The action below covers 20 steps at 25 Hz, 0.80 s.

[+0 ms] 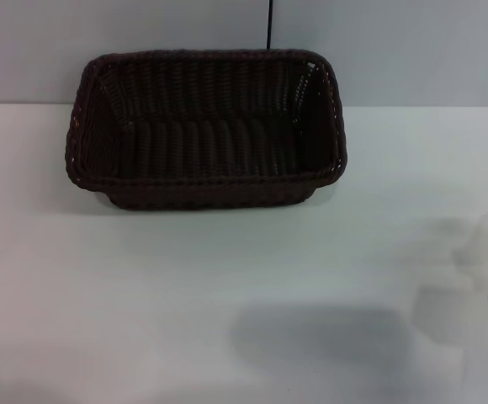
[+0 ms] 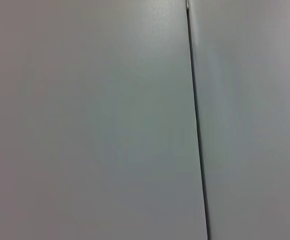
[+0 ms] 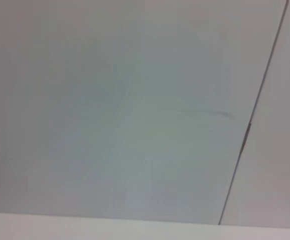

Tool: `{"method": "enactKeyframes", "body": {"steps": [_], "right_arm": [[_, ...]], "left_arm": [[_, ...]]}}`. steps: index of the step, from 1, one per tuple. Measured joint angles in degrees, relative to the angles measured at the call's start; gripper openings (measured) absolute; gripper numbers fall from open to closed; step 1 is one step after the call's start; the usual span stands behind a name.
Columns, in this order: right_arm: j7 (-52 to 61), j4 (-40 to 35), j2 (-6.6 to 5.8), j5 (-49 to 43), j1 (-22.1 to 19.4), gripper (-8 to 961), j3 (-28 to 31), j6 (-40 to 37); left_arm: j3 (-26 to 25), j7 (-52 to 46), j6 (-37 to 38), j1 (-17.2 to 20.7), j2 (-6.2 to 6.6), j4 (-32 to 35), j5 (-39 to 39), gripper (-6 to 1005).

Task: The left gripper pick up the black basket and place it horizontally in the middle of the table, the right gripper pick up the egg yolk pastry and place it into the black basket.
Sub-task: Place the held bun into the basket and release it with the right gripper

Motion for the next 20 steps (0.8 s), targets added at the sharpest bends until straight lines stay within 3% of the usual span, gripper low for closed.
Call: {"method": "enactKeyframes", "body": {"steps": [12,20], "right_arm": [[-0.55,-0.33,-1.47,-0.57,1.44,28,-0.01,-3.15],[-4.17,-0.54,-1.7,-3.51,2.35,29,0.11,-3.09]], "left_arm": [[0.0,0.08,-0.26,-0.28,-0.15,-0.49,0.0,758],[0.16,0.09,-0.5,-0.56,-0.22,-0.61,-0.01,758]]}}
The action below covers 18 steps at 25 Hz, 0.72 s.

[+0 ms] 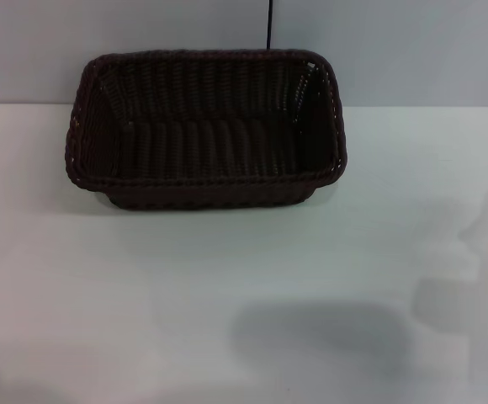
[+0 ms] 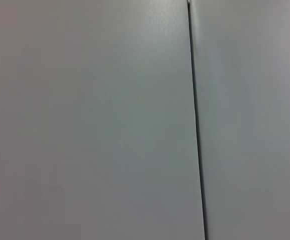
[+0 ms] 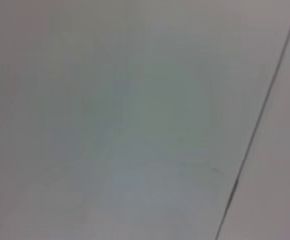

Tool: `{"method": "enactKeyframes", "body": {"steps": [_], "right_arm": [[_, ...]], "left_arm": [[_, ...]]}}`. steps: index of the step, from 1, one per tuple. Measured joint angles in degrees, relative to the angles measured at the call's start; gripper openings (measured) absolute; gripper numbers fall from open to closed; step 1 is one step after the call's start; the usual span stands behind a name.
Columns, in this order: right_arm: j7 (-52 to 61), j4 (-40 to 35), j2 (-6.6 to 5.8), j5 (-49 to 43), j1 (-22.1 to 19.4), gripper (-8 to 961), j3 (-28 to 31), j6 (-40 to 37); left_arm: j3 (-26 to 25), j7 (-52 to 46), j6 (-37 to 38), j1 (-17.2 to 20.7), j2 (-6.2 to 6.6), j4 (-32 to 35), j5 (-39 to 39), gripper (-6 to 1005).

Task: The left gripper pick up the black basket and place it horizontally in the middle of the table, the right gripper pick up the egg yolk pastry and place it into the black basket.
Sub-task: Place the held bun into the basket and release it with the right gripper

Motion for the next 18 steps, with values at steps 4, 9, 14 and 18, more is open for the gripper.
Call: {"method": "enactKeyframes", "body": {"steps": [4,9,14,18], "right_arm": [[-1.44,-0.49,-0.39,-0.73,1.26,28,-0.18,0.14],[-1.98,-1.28,-1.22,-0.93,2.36,26,-0.56,0.22],[-1.99,-2.77,-1.78,-2.13,3.36,23,-0.6,0.7],[-1.99,-3.95,-1.83,-4.58,3.7,22,0.0,2.92]], "left_arm": [[0.2,0.0,-0.23,-0.06,-0.02,0.0,0.0,758],[0.25,0.0,-0.23,-0.07,-0.02,-0.01,0.0,758],[0.28,0.0,-0.23,0.0,-0.04,-0.01,0.0,758],[0.28,0.0,-0.23,0.08,-0.33,-0.11,0.01,758]]}}
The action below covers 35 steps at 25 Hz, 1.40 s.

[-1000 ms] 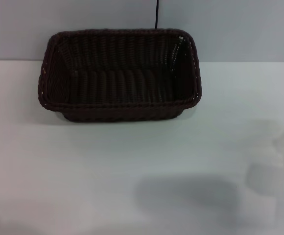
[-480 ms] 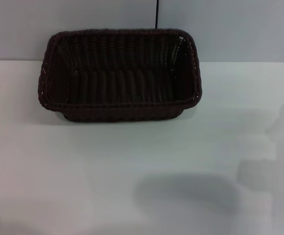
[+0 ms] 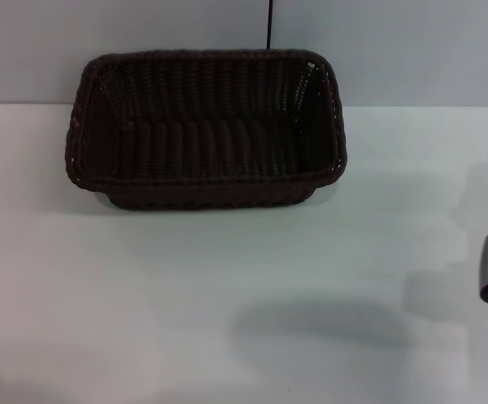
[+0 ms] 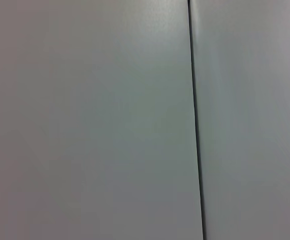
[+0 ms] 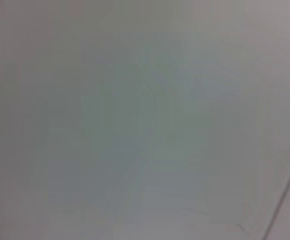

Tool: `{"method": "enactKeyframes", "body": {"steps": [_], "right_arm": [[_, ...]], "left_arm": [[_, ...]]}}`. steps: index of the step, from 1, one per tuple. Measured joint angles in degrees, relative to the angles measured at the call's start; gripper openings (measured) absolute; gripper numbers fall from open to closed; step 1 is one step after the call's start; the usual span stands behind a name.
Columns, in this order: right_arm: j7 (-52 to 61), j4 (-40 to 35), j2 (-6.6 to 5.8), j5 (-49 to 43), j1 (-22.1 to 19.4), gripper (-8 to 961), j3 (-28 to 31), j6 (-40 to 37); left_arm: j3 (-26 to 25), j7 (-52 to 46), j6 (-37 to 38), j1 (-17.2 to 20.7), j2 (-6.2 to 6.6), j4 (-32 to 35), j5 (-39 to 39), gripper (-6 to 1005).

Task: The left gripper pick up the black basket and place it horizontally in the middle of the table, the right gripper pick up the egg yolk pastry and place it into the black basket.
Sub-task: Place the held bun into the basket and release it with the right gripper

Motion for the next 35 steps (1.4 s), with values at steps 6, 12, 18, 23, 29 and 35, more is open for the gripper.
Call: {"method": "enactKeyframes", "body": {"steps": [6,12,18,23,29,35], "right_arm": [[0.0,-1.5,-0.23,-3.64,0.61,22,1.94,4.36],[0.3,-3.47,-0.68,-8.37,0.64,22,4.92,9.66],[1.05,-6.11,-0.11,-15.89,0.51,21,10.38,17.25],[3.11,-7.0,-0.08,-20.78,0.55,21,13.27,21.82],[7.02,-9.42,1.34,-30.07,0.9,21,18.31,28.74],[13.24,-10.39,2.68,-42.41,1.14,21,24.38,39.14]], "left_arm": [[0.01,0.0,-0.06,0.0,-0.23,-0.1,0.07,758],[0.08,0.0,-0.18,-0.06,-0.4,-0.1,0.12,758],[0.09,0.38,-1.13,-0.09,-1.04,-0.07,0.08,758],[0.08,0.77,-1.46,-0.15,-1.38,-0.07,0.06,758],[-0.28,0.85,-1.5,-0.16,-1.98,-0.06,0.02,758],[-0.42,0.88,-1.5,-0.15,-2.41,-0.35,0.0,758]]}}
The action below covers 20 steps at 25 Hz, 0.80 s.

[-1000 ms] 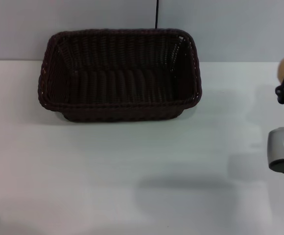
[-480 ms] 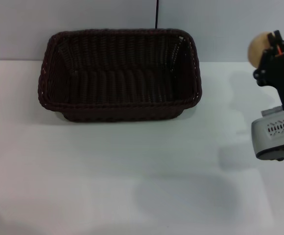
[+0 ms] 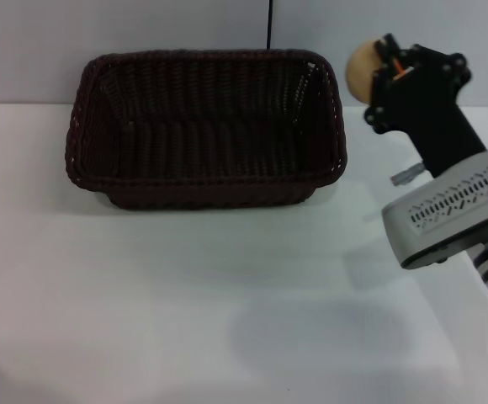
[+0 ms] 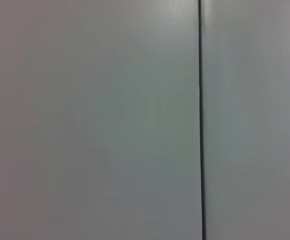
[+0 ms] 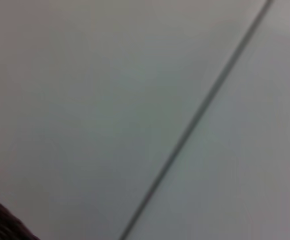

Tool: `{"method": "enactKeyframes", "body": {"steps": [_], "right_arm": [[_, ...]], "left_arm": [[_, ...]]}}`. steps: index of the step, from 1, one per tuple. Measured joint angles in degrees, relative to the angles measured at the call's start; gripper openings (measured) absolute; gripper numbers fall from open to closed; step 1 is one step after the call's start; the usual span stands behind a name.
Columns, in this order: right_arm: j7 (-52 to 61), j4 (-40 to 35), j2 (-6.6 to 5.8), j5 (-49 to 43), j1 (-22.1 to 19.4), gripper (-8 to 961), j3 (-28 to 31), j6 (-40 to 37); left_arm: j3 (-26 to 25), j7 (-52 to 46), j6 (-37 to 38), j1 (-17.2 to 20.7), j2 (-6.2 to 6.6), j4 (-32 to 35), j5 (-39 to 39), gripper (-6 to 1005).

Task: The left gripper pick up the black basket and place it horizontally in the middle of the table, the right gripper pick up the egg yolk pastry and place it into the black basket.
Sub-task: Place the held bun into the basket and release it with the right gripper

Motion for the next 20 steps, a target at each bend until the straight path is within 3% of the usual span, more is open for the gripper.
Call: {"method": "enactKeyframes", "body": {"steps": [13,20], "right_arm": [[10.86,2.15,-0.31,-16.34,0.31,21,4.8,12.38],[14.41,5.43,-0.23,-19.59,-0.29,22,8.39,21.91]], "left_arm": [[-0.02,0.0,0.03,-0.06,-0.1,-1.02,-0.09,758],[0.16,0.0,0.02,-0.09,-0.18,-1.04,-0.09,758]]}}
